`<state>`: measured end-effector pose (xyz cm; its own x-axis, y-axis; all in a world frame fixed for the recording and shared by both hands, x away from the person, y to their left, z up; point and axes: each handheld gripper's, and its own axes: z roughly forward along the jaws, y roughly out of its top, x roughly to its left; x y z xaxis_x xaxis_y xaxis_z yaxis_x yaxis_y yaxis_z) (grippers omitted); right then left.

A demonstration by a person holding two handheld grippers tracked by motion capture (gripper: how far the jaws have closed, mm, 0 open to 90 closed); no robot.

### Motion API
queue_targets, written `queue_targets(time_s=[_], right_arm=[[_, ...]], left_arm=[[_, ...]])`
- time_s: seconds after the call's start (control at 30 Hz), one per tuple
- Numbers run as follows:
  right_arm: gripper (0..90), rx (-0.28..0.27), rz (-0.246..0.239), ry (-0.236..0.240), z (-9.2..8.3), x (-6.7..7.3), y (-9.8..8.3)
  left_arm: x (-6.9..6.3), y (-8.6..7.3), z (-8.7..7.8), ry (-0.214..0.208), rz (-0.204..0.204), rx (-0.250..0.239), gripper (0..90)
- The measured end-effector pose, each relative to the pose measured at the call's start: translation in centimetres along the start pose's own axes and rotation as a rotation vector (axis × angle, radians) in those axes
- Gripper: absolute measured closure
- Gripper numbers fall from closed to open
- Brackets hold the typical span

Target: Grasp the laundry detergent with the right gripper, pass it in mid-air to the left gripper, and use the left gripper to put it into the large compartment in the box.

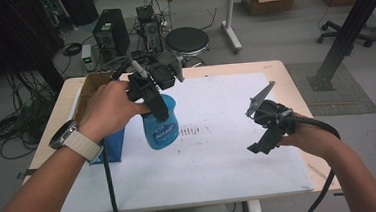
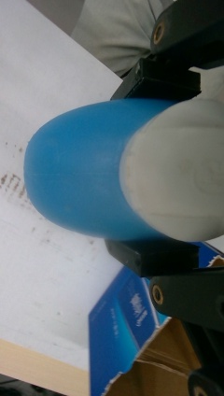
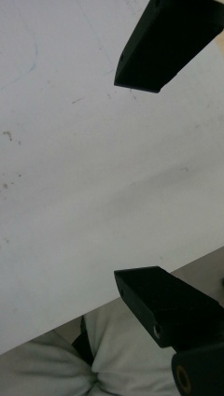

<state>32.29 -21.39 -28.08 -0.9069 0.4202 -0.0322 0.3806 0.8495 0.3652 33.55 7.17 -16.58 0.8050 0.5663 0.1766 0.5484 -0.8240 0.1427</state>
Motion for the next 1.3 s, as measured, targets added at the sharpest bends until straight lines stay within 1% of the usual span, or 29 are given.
queue_targets(time_s=[0.1,0.13,0.17,0.2,0.23,0.27,0.3,0.33,0.43,0.47,0.5,0.53,0.57,0.6,0.63,0.73,0.77,0.8,0.83,0.9,0.93,0.97,1.0,1.03,1.1,1.2,1.23,1.27,1.3], right_arm=[[7.4,0.036,-0.023,-0.018,0.0,-0.1,-0.2],[7.4,0.036,-0.023,-0.018,0.0,-0.1,-0.2],[7.5,0.046,-0.025,-0.019,0.1,-0.1,-0.3],[7.5,0.059,-0.019,-0.021,0.1,-0.2,-0.6],[7.5,0.065,-0.014,-0.023,0.1,-0.3,-0.7],[7.5,0.065,-0.014,-0.023,0.1,-0.3,-0.7],[7.4,0.068,-0.014,-0.026,0.1,-0.4,-0.8],[7.4,0.071,-0.010,-0.026,0.1,-0.5,-1.0],[7.4,0.071,-0.010,-0.027,-0.1,-0.6,-1.3],[7.4,0.069,-0.011,-0.027,-0.1,-0.7,-1.3],[7.4,0.070,-0.011,-0.026,-0.1,-0.7,-1.3],[7.4,0.070,-0.011,-0.026,-0.1,-0.7,-1.3],[7.4,0.073,-0.008,-0.024,-0.2,-0.7,-1.3],[7.4,0.073,-0.011,-0.026,-0.2,-0.8,-1.3],[7.4,0.073,-0.012,-0.027,-0.2,-0.9,-1.3],[7.5,0.075,-0.018,-0.023,-0.2,-1.0,-1.3],[7.5,0.075,-0.018,-0.023,-0.2,-1.0,-1.3],[7.4,0.078,-0.022,-0.025,-0.2,-1.0,-1.3],[7.4,0.078,-0.022,-0.025,-0.2,-1.0,-1.3],[7.4,0.078,-0.025,-0.026,-0.2,-1.1,-1.3],[7.4,0.078,-0.025,-0.026,-0.2,-1.1,-1.3],[7.4,0.076,-0.025,-0.027,-0.3,-1.2,-1.3],[7.4,0.076,-0.025,-0.027,-0.3,-1.2,-1.3],[7.4,0.075,-0.023,-0.026,-0.4,-1.3,-1.3],[7.4,0.076,-0.026,-0.028,-0.5,-1.3,-1.3],[7.3,0.075,-0.022,-0.031,-0.7,-1.5,-1.4],[7.6,0.076,-0.021,-0.030,-0.7,-1.5,-1.4],[7.6,0.078,-0.019,-0.029,-0.7,-1.6,-1.5],[7.6,0.081,-0.021,-0.031,-0.7,-1.6,-1.5]], left_arm=[[0.4,0.0,-0.4,0.012,-0.042,0.013,38.2],[0.4,0.0,-0.4,0.012,-0.042,0.013,38.2],[0.7,0.0,-0.6,0.015,-0.069,0.021,38.2],[1.1,-0.1,-0.9,0.019,-0.115,0.029,38.2],[1.4,-0.1,-1.1,0.020,-0.139,0.032,38.3],[1.4,-0.1,-1.1,0.020,-0.139,0.032,38.3],[1.7,-0.2,-1.3,0.020,-0.168,0.032,38.3],[2.5,-0.5,-1.8,0.021,-0.239,0.028,38.3],[3.8,-1.0,-2.5,0.021,-0.338,0.022,38.3],[3.8,-1.0,-2.5,0.021,-0.338,0.022,38.3],[4.7,-1.4,-3.0,0.030,-0.393,0.029,38.3],[4.7,-1.4,-3.0,0.030,-0.393,0.029,38.4],[5.1,-1.5,-3.2,0.039,-0.422,0.030,38.4],[5.5,-1.6,-3.5,0.048,-0.439,0.034,38.3],[6.2,-1.9,-3.9,0.061,-0.476,0.035,38.3],[7.3,-2.5,-4.4,0.065,-0.544,0.026,38.3],[7.3,-2.5,-4.4,0.065,-0.544,0.026,38.4],[8.0,-3.0,-4.8,0.069,-0.585,0.019,38.4],[8.0,-3.0,-4.8,0.069,-0.585,0.019,38.4],[9.0,-3.6,-5.4,0.082,-0.635,0.016,38.4],[9.0,-3.6,-5.4,0.082,-0.635,0.016,38.4],[9.6,-4.0,-5.9,0.090,-0.662,0.013,38.4],[9.6,-4.0,-5.9,0.090,-0.662,0.013,38.4],[10.2,-4.5,-6.4,0.095,-0.689,0.008,38.4],[10.4,-4.8,-6.7,0.099,-0.697,0.009,38.4],[11.2,-5.7,-7.4,0.130,-0.738,0.008,38.4],[11.2,-5.7,-7.4,0.130,-0.738,0.008,38.4],[11.6,-6.2,-7.5,0.137,-0.759,0.019,38.4],[11.8,-6.4,-7.6,0.140,-0.774,0.014,38.4]])
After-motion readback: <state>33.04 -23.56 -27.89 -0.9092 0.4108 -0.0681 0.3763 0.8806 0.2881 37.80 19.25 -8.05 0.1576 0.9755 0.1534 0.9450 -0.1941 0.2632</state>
